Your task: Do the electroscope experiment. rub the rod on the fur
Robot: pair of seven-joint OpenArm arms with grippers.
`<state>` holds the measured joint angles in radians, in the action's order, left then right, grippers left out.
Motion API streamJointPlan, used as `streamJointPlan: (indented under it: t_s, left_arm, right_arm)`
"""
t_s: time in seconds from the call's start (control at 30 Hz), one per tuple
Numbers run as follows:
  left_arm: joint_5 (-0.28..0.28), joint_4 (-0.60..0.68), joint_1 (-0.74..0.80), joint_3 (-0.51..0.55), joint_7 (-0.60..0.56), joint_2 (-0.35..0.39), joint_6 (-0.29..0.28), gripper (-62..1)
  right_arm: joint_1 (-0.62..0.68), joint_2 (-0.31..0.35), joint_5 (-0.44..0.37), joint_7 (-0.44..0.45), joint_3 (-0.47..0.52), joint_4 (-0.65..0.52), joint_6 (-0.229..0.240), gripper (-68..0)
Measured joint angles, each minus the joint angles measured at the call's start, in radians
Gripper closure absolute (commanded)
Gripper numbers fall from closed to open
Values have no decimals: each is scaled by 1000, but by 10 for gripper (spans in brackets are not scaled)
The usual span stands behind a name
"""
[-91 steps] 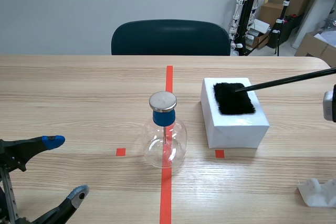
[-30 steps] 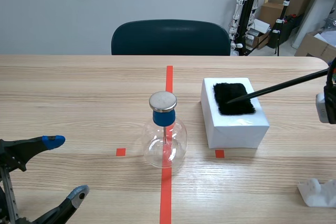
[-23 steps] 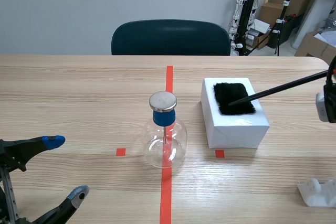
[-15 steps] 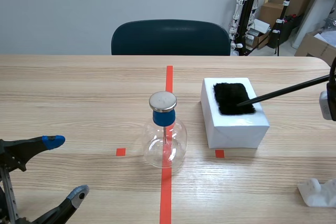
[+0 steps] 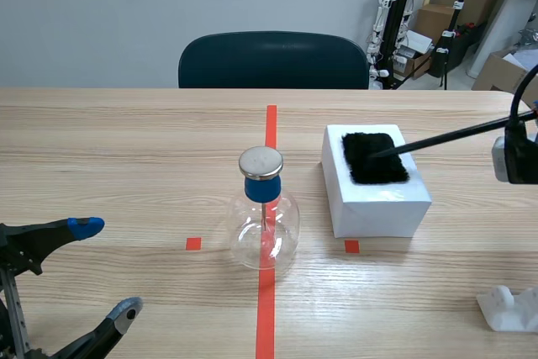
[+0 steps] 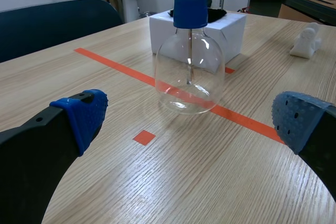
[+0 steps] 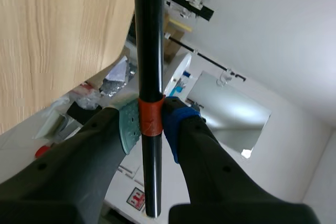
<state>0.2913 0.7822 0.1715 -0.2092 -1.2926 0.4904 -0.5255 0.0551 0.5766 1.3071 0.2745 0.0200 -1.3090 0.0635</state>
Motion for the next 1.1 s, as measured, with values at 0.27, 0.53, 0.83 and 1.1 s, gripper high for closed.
streamJointPlan:
  t_s: [0.27,0.53,0.83,1.1]
  left_arm:
    - [0,0,0,0,0,0,0,-623]
    - [0,0,0,0,0,0,0,-623]
    - [0,0,0,0,0,0,0,-623]
    - [0,0,0,0,0,0,0,-623]
  right_arm:
    - [-5,3,11,8,-22,0,1,2]
    - [-5,-13,12,-44,-62,0,-2,3]
    - [-5,-7,1,-114,-61,0,1,2]
    - [-5,-6,9,21,-61,0,-3,2]
